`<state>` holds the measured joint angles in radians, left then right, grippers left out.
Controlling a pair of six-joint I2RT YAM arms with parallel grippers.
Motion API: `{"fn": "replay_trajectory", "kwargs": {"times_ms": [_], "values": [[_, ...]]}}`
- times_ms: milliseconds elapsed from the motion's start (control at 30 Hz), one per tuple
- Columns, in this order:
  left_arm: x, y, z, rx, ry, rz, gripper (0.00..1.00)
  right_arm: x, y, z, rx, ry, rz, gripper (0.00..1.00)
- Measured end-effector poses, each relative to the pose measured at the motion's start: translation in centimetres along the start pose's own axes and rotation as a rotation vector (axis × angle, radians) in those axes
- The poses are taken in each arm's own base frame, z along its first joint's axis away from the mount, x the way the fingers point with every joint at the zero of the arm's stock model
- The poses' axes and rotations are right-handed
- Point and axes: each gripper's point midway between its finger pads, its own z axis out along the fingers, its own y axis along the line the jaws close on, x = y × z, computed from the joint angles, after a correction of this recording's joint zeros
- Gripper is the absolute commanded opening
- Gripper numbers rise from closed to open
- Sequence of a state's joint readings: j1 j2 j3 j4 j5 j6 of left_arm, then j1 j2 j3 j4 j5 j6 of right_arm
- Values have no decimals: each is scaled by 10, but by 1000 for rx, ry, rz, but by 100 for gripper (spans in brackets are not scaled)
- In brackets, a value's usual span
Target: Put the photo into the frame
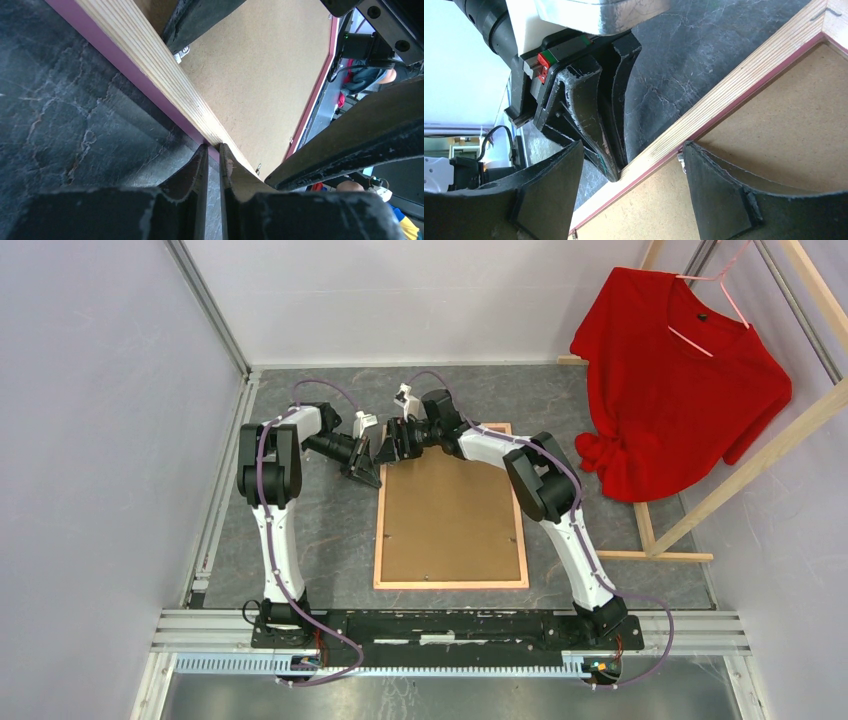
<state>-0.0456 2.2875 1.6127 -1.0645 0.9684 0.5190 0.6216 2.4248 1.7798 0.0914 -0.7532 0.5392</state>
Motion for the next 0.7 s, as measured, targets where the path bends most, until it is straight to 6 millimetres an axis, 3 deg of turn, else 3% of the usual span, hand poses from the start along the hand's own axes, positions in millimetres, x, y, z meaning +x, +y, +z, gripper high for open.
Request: {"fn": "replay_trajectory", "kwargs": {"times_ms": [233, 367, 467, 533, 700], "values": [[1, 0, 0, -2, 4, -3, 18, 0, 0, -2, 1, 11, 0, 86], [1, 0, 0, -2, 4, -5, 18, -6, -8, -19, 42, -16, 31, 87], [1, 1, -2, -2, 0, -8, 19, -24, -24, -48, 119, -80, 54, 87], [1, 1, -3, -2, -2, -9, 19, -39, -40, -78, 195, -146, 68, 87], [0, 0, -3, 2, -4, -8, 20, -55, -66, -139, 353, -268, 92, 86]]}}
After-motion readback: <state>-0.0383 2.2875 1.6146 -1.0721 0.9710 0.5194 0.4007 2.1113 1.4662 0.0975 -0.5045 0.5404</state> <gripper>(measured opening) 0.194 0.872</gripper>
